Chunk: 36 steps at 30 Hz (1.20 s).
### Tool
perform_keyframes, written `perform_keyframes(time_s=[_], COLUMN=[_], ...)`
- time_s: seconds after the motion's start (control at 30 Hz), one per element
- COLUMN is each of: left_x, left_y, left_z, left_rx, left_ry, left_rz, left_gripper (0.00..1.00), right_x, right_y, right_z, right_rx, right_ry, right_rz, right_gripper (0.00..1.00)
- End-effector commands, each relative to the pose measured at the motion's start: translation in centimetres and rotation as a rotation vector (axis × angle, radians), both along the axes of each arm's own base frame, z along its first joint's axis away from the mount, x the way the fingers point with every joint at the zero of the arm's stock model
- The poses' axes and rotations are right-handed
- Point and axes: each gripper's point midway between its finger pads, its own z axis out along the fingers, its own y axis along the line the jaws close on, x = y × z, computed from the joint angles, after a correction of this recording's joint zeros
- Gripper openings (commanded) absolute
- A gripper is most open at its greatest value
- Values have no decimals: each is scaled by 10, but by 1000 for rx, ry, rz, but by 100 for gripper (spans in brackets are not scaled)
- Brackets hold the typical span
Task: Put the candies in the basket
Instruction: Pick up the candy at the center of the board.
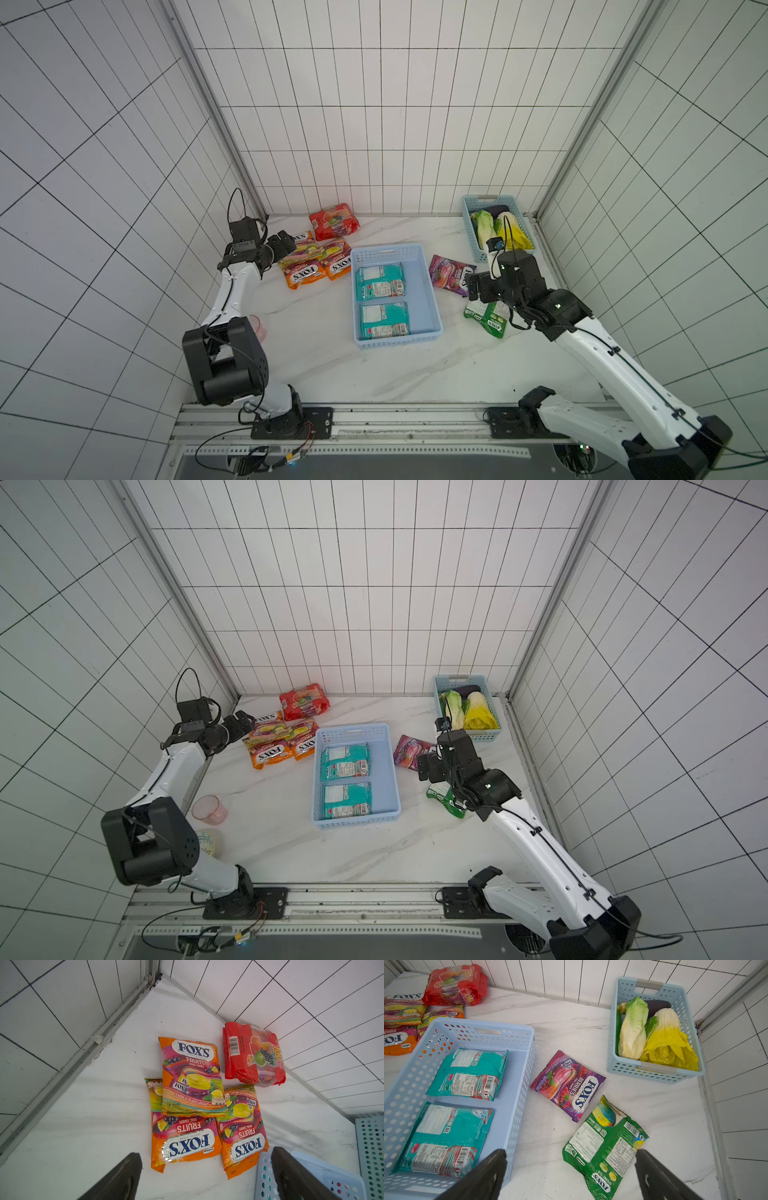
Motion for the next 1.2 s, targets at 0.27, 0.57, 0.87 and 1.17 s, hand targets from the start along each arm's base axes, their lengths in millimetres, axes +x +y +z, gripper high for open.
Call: perform_keyframes(time_s=[0.27,0.57,0.87,1.17], left_x=[59,76,85,106], left_y=[25,34,39,37], left_z=[-36,-77,-115,-137], left_rx=[-75,-100,-123,-169], left_ry=[126,203,294,313], left_rz=[-42,-33,-29,-55], left_gripper=[92,90,84,67], right_x=[-14,-24,-30,-30], right_y=[-24,-54,-69,-76], right_z=[26,18,14,12], right_rx=[-30,-87,-79,-102], right_ry=[-117,-191,-285,-297], right_rz=[-26,-108,-146,-174], right_gripper=[99,99,99,99])
